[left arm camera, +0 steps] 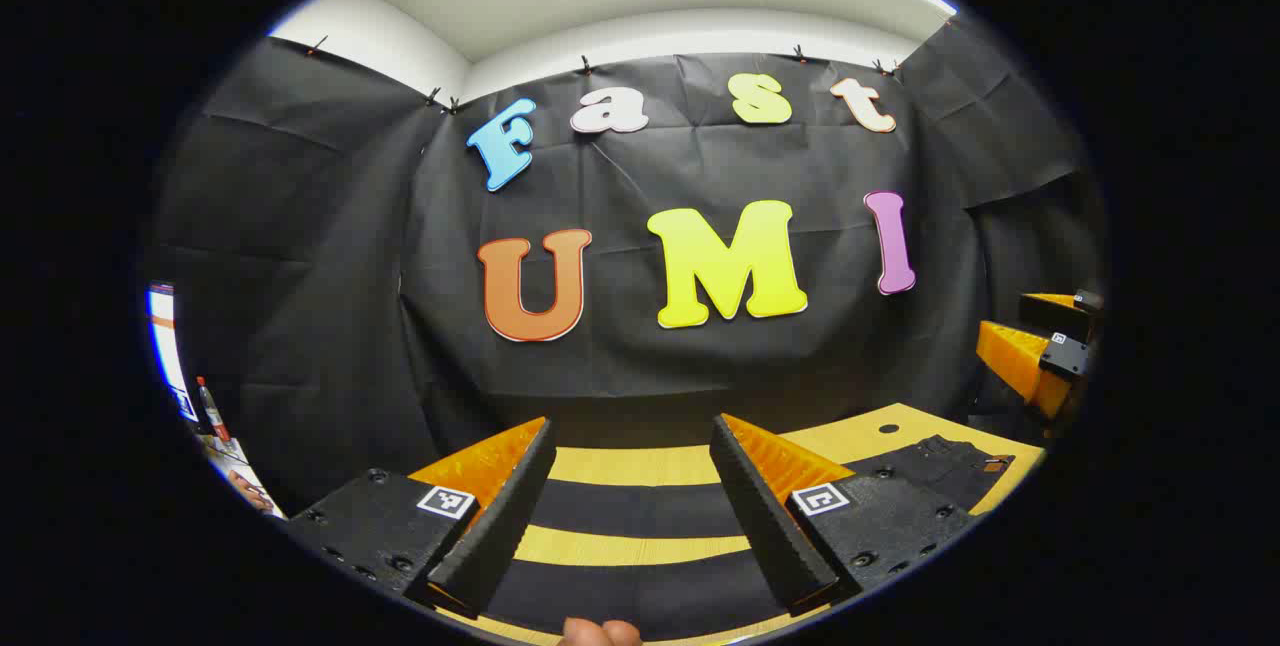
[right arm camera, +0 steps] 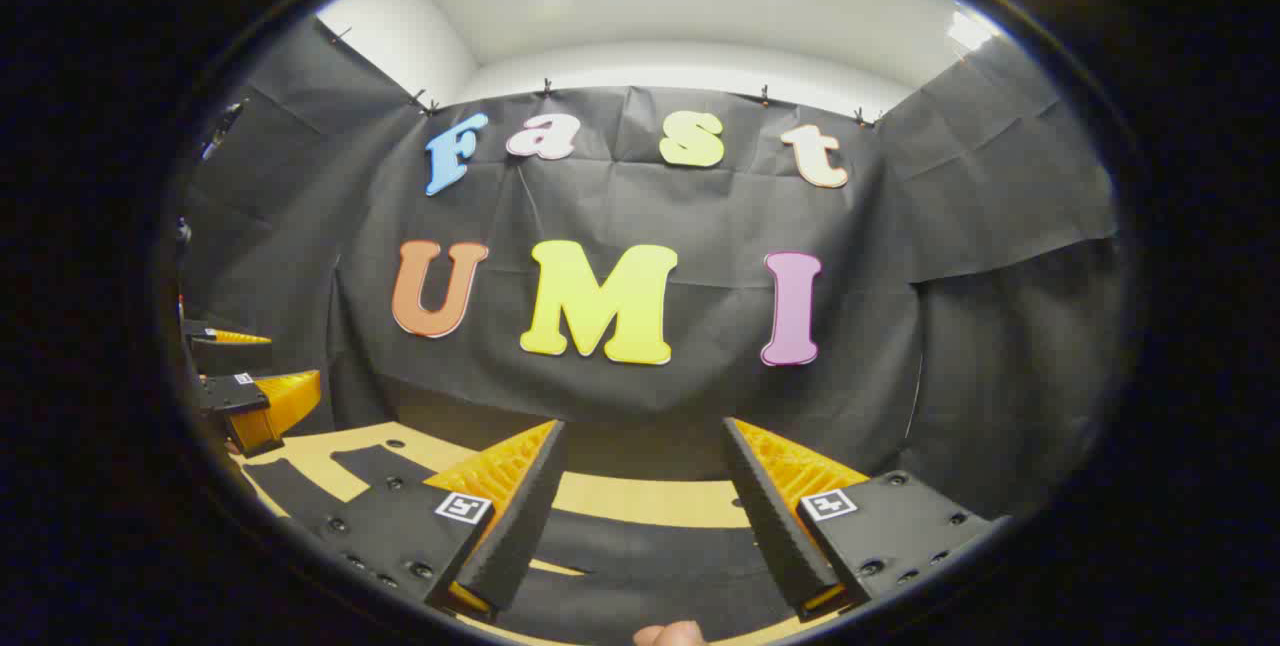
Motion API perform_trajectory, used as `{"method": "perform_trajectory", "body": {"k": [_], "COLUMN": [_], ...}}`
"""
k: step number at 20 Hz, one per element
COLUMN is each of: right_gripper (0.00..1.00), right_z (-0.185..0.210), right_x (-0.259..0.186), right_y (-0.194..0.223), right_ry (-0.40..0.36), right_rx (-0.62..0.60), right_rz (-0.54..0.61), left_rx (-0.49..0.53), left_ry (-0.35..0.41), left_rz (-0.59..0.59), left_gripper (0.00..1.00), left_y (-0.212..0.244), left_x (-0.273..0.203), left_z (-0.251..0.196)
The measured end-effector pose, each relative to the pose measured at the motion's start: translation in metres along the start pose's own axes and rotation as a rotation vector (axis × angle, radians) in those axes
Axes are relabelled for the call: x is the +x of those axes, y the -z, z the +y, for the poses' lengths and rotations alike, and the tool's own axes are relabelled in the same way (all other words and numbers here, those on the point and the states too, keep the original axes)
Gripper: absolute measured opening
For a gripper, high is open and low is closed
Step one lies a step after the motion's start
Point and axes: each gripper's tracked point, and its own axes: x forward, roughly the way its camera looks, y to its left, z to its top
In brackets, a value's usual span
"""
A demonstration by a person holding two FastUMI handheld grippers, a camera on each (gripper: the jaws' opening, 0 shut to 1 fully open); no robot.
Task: Grasp the waist and the cuffs of the jeans and fold them to make the two legs overlap; first hold the waist and fold one-third of the jeans toward the cuffs, then hold the cuffs and fold the remaining one-third in the same direction to finish folding.
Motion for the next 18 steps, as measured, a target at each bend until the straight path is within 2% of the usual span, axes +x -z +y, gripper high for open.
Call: {"method": "perform_trajectory", "body": {"k": [8,9,10,14,15,16,18], "right_gripper": [0.92,0.96,0.92,0.92,0.96,0.92,0.92], "right_z": [-0.002,-0.002,-0.002,0.002,0.004,0.005,0.009], "right_x": [0.004,0.004,0.005,0.004,0.004,0.004,0.003], "right_y": [0.002,0.002,0.002,0.01,0.011,0.013,0.015], "right_ry": [0.009,0.01,0.011,0.006,0.002,-0.001,-0.009], "right_rx": [-0.001,-0.001,0.001,0.009,0.01,0.011,0.011], "right_rz": [0.002,0.003,0.003,0.022,0.026,0.03,0.038], "left_rx": [-0.007,-0.003,-0.003,-0.023,-0.032,-0.046,-0.087], "left_ry": [0.012,0.01,0.007,-0.023,-0.033,-0.044,-0.077], "left_rz": [0.0,0.005,0.011,0.049,0.065,0.087,0.136], "left_gripper": [0.99,0.99,0.99,0.99,1.0,0.99,0.99], "left_y": [0.001,0.004,0.006,0.018,0.024,0.03,0.048], "left_x": [0.006,0.006,0.005,0.001,-0.003,-0.005,-0.014], "left_z": [-0.004,-0.002,0.001,0.015,0.019,0.023,0.037]}}
